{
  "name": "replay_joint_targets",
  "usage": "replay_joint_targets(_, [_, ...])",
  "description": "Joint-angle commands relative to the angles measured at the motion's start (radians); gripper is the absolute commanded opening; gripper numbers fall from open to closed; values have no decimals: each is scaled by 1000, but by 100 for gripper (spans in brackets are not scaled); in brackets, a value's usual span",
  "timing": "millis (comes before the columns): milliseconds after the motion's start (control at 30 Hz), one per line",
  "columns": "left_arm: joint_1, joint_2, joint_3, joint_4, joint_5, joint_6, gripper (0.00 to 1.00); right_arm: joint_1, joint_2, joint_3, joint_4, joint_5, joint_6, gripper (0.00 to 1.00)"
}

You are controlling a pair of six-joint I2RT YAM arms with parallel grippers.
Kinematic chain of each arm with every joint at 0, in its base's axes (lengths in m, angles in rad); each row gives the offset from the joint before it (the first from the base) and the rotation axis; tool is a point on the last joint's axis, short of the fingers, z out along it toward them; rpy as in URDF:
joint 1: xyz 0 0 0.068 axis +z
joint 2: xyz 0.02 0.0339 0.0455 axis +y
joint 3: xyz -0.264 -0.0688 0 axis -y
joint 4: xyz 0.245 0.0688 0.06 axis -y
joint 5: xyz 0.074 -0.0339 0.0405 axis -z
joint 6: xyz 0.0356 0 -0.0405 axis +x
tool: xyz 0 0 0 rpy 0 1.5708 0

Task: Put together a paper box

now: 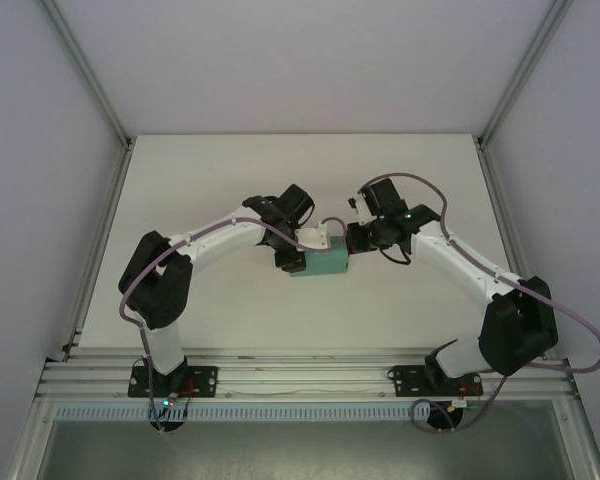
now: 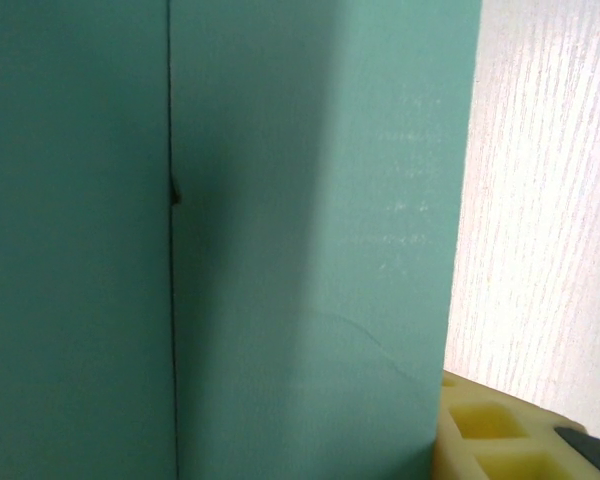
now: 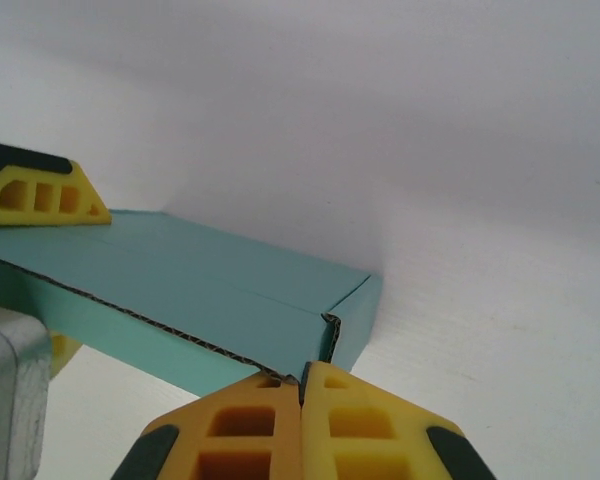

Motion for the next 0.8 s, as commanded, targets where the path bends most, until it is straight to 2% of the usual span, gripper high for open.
replay_joint_targets(0, [-2,15,12,7,15,-23,48,15,-31,-16,63,1,156,0])
replay_joint_targets(133, [-2,14,4,14,15,-23,48,20,-47,-82,125,34,68,0])
replay_joint_targets(367, [-2,8,-7,31,12,-36,50,31,-174,-354,436,49,-131,0])
replay_joint_targets(467, [-2,8,-4,33,11,-40,51,49,-222,-440,532,36,-158,0])
replay_joint_targets(567, [-2,2,5,43,-7,-62,59,59,-243,-459,552,58,-128,0])
replay_joint_targets(700, [-2,-29,10,65,0,-89,83,76,-237,-401,469,127,-70,0])
replay_joint_targets(767, [-1,-54,0,92,3,-109,86,84,-224,-377,434,159,-54,0])
